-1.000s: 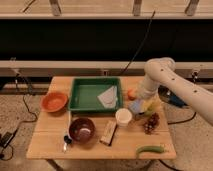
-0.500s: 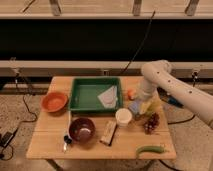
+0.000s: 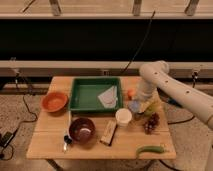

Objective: Wipe purple bowl with sponge

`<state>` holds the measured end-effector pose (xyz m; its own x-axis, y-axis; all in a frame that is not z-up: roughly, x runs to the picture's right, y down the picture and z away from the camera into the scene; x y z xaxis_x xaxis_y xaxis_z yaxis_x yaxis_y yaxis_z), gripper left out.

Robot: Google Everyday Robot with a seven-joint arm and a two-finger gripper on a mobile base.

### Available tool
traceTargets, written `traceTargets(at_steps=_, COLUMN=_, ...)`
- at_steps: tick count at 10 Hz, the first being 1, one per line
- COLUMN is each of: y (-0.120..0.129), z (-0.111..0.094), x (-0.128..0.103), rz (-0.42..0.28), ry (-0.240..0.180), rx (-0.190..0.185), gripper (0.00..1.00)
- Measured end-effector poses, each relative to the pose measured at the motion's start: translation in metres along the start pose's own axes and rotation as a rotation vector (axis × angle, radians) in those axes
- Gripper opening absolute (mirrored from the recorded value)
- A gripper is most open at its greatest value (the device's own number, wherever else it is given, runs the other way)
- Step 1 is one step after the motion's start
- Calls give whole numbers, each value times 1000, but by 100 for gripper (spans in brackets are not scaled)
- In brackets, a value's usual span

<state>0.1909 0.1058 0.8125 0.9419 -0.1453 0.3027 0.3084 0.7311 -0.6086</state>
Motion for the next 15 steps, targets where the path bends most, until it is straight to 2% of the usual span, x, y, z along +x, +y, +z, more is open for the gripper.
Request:
traceTargets(at_steps=2, y=0, z=-1, x=1, rz=-2, ry=1, rx=7, gripper=7)
traceTargets(at_steps=4, y=2, z=-9, x=0, rz=-14, ry=0, rx=16, gripper=0)
traceTargets(at_steps=6, y=1, z=-24, x=-5, rz=-32, ry=-4, rx=34, gripper=0)
traceTargets(at_steps=8, y=0, z=-45, x=-21, rz=-76, ry=-5, rx=48, gripper=0)
traceTargets(at_steps=11, y=-6, z=-70, x=-61, rz=-162, ry=-21, rx=78, gripper=0)
traceTargets(at_steps=15, y=7, z=-77, x=-99, rz=-241, ry=-79, rx=87, gripper=0)
